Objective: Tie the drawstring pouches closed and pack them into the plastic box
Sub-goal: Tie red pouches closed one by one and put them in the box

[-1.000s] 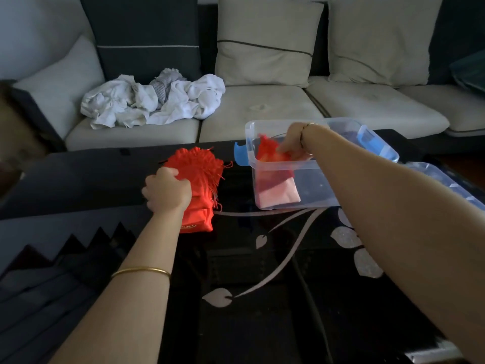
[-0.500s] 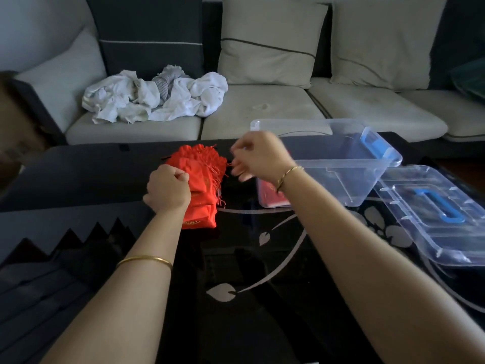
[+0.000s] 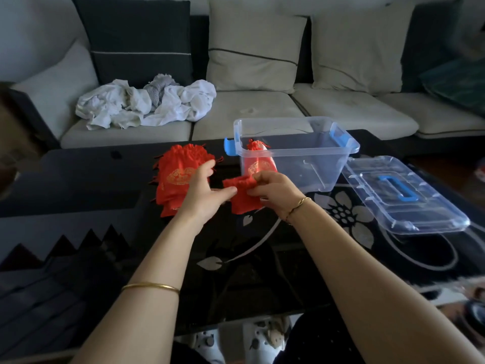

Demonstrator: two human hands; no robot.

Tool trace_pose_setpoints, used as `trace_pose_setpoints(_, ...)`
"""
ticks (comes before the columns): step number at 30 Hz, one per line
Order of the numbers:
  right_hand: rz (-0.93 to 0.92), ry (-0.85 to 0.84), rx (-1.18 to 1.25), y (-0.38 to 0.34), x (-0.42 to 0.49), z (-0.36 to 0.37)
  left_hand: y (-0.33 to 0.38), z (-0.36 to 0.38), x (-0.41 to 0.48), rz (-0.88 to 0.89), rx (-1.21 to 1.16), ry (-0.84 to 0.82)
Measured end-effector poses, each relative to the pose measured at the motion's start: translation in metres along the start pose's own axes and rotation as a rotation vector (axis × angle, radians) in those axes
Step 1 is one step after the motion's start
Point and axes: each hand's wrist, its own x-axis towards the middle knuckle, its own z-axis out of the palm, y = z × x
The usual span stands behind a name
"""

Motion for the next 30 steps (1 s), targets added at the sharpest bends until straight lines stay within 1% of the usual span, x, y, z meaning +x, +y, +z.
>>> trace_pose_setpoints(2,-0.013,0.011,-0.040,0.007,-0.004,-0.004,0.002,0.005,0.001,0.076,0.085,-0.084)
trace_pose_setpoints(5,0.054,0.044,0.010,0.019,-0.003,-0.010,-0.001,0.012,-0.001,0.172,0.325,-0.124)
trace_pose_setpoints(7,0.107,0.068,0.086,0.023,-0.004,-0.015,-0.005,0.013,-0.001,0.186,0.400,-0.139)
trace_pose_setpoints(9,0.097,0.070,0.092,0.025,-0.005,-0.021,-0.008,0.013,-0.001,0.181,0.419,-0.150)
trace_pose_setpoints(13,0.035,0.035,-0.118,0.024,-0.006,-0.021,-0.010,0.011,0.001,0.188,0.444,-0.147)
trace_pose_setpoints(17,-0.048,0.079,-0.455,0.029,-0.003,-0.019,-0.009,0.008,0.000,0.199,0.424,-0.139)
trace_pose_setpoints(20,-0.069,0.121,-0.563,0.031,0.000,-0.021,-0.009,0.005,0.000,0.177,0.421,-0.143)
trace_pose_setpoints(22,-0.087,0.139,-0.554,0.027,0.000,-0.026,-0.011,0.002,0.001,0.154,0.478,-0.124)
trace_pose_setpoints(25,-0.098,0.163,-0.494,0.022,-0.004,-0.035,-0.013,-0.003,0.003,0.131,0.612,-0.031)
trace_pose_setpoints(27,-0.109,0.195,-0.551,0.019,-0.007,-0.039,-0.012,-0.006,0.001,0.117,0.675,0.034)
trace_pose_setpoints(30,-0.150,0.255,-0.633,0.016,-0.009,-0.045,-0.010,-0.011,0.000,0.102,0.728,0.078)
